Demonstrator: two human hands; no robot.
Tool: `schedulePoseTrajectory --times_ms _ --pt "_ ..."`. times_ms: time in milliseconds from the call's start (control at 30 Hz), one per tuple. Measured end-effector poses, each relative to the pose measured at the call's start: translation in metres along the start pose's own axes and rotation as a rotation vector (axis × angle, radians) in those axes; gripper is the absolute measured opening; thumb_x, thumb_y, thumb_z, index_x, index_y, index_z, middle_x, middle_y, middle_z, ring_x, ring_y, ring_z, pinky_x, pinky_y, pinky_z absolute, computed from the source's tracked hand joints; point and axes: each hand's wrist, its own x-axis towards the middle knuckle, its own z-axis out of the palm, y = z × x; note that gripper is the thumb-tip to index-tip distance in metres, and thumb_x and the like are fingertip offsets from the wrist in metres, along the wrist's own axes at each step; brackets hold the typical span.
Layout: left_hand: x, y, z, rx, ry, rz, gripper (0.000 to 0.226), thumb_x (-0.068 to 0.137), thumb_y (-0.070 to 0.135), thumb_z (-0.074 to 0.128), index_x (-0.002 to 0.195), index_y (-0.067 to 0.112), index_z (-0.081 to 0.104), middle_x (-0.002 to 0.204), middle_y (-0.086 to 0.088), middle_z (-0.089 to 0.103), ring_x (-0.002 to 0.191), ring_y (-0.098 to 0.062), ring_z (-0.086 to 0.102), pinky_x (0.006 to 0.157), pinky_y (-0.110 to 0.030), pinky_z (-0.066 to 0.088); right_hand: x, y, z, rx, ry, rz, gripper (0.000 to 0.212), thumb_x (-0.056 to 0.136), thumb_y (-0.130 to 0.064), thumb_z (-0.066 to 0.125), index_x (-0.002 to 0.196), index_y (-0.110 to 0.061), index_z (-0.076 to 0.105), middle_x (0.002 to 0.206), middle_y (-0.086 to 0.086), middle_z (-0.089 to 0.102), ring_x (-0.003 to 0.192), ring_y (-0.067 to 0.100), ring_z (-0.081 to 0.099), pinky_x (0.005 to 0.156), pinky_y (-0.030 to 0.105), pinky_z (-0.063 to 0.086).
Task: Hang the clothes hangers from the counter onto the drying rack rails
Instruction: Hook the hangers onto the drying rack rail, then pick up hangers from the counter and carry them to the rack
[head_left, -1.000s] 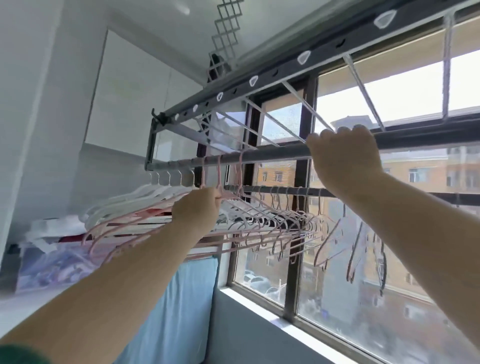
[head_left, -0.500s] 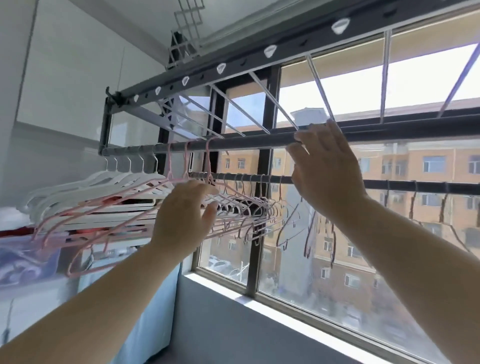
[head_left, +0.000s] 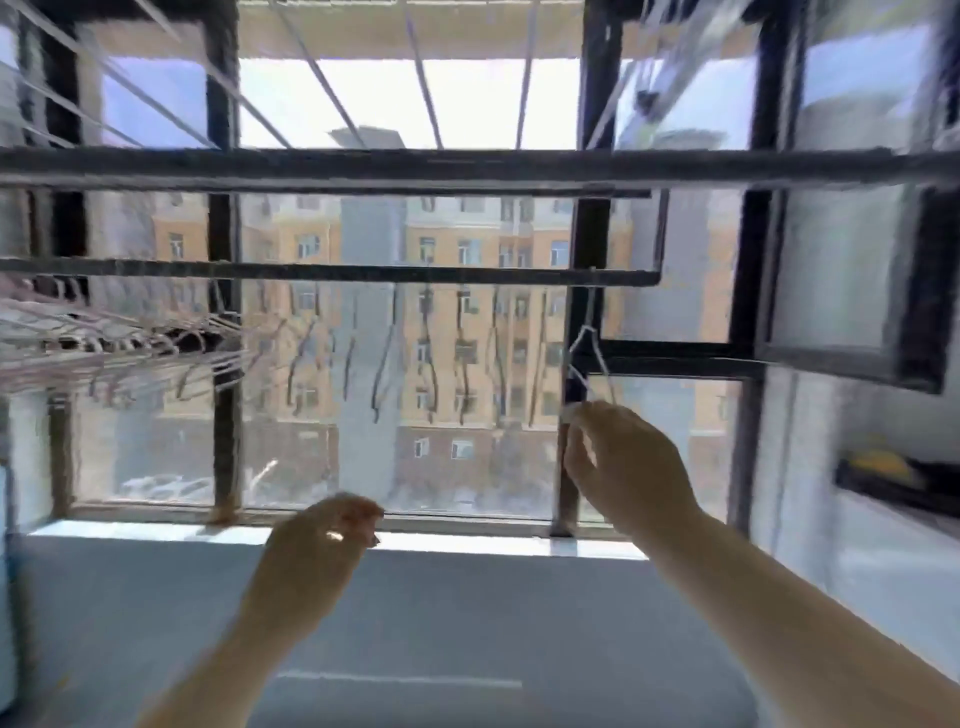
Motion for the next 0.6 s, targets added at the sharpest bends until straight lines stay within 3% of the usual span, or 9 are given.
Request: schedulePoseTrajectory --times_ms 67,167,200,233,300,367,500,600 --pt "-0.015 0.025 0.07 -0.096 -0.131 -0.003 0.036 0.082 0.019 0.06 0.054 0.041 0.064 0.05 0.025 0.061 0.051 0.008 0.055 0.045 -0.007 0.037 -0.051 0.051 -0.033 -0.108 -0.076 0.103 0.022 0.067 -0.018 0.046 0.07 -0.017 0.067 0.056 -0.004 0.064 0.045 0.013 0.06 0.038 0.017 0.041" --pt "-0.044 0.07 0.172 -0.183 -0.289 0.014 0.038 0.063 0.034 0.042 0.057 0.071 0.049 0.048 0.032 0.058 0.059 0.019 0.054 0.052 -0.008 0.039 -0.124 0.119 -0.093 -0.237 -0.218 0.267 0.012 0.059 -0.018 0.055 0.064 -0.021 0.065 0.049 -0.007 0.059 0.04 0.009 0.056 0.038 0.016 0.038" --pt "-0.055 0.084 0.204 -0.213 -0.349 0.019 0.039 0.063 0.034 0.041 0.055 0.072 0.048 0.047 0.033 0.057 0.058 0.021 0.053 0.052 -0.009 0.039 -0.147 0.139 -0.115 -0.265 -0.259 0.341 0.012 0.056 -0.016 0.059 0.065 -0.02 0.066 0.05 -0.007 0.059 0.041 0.009 0.057 0.037 0.015 0.038" --pt "-0.064 0.097 0.237 -0.236 -0.423 0.029 0.035 0.067 0.035 0.044 0.052 0.066 0.053 0.046 0.033 0.056 0.057 0.021 0.053 0.052 -0.009 0.038 -0.168 0.159 -0.137 -0.291 -0.309 0.434 0.014 0.06 -0.012 0.061 0.071 -0.017 0.067 0.055 -0.005 0.063 0.047 0.011 0.061 0.04 0.016 0.04" --pt "-0.084 0.124 0.299 -0.255 -0.545 0.062 0.04 0.083 0.026 0.056 0.054 0.052 0.056 0.043 0.026 0.057 0.053 0.015 0.055 0.053 -0.008 0.037 -0.206 0.193 -0.179 -0.38 -0.395 0.611 0.022 0.082 -0.006 0.054 0.097 -0.012 0.067 0.086 0.002 0.069 0.079 0.019 0.066 0.061 0.022 0.044" --pt "-0.107 0.15 0.354 -0.23 -0.654 0.118 0.041 0.087 0.012 0.057 0.063 0.045 0.049 0.05 0.02 0.056 0.055 0.004 0.055 0.056 -0.015 0.038 -0.244 0.222 -0.217 -0.431 -0.465 0.801 0.029 0.092 -0.012 0.042 0.118 -0.015 0.057 0.112 -0.001 0.063 0.105 0.018 0.056 0.074 0.022 0.037" --pt "-0.149 0.194 0.434 -0.238 -0.843 0.171 0.037 0.089 0.015 0.053 0.067 0.044 0.046 0.067 0.018 0.058 0.075 -0.015 0.059 0.068 -0.025 0.043 -0.303 0.263 -0.276 -0.571 -0.473 1.073 0.029 0.093 -0.014 0.039 0.118 -0.015 0.055 0.117 -0.001 0.06 0.109 0.017 0.052 0.076 0.023 0.036" --pt "-0.168 0.216 0.486 -0.242 -0.931 0.208 0.037 0.089 0.017 0.052 0.067 0.045 0.044 0.069 0.019 0.057 0.077 -0.016 0.059 0.074 -0.026 0.045 -0.338 0.29 -0.306 -0.661 -0.471 1.196 0.029 0.092 -0.014 0.04 0.116 -0.014 0.056 0.117 -0.001 0.059 0.11 0.017 0.051 0.077 0.023 0.037"
